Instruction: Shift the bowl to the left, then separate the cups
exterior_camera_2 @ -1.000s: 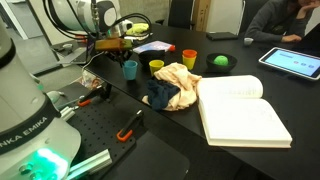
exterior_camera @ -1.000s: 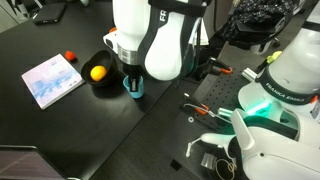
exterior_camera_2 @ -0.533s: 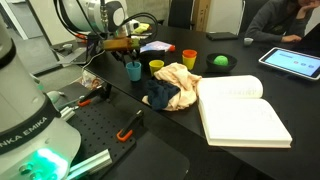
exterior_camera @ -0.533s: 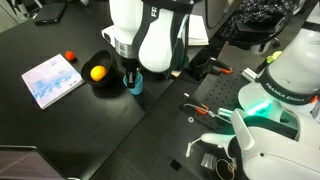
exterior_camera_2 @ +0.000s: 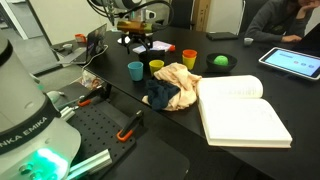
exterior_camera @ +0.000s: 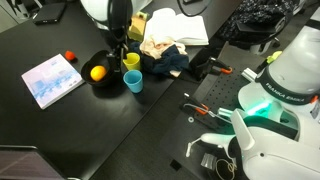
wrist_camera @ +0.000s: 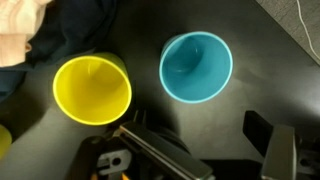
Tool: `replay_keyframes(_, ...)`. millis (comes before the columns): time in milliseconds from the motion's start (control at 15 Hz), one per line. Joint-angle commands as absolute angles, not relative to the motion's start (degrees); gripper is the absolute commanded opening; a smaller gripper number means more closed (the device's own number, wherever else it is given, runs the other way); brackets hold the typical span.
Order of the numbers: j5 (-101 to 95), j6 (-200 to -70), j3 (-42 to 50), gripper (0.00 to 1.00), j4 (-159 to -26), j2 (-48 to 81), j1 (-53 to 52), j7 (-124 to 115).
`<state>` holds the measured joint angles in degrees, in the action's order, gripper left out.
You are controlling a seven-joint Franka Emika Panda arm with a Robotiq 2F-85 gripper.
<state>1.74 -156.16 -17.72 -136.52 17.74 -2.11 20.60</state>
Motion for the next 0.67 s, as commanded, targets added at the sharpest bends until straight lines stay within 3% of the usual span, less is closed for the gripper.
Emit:
replay_keyframes(0,3.8,-151.9,-16.0,1.0,-128.6,19.1,-1.1,21.2)
replay_keyframes(600,-2.1,-164.1,-9.2,1.0,-117.2,31.0,-1.0,19.3)
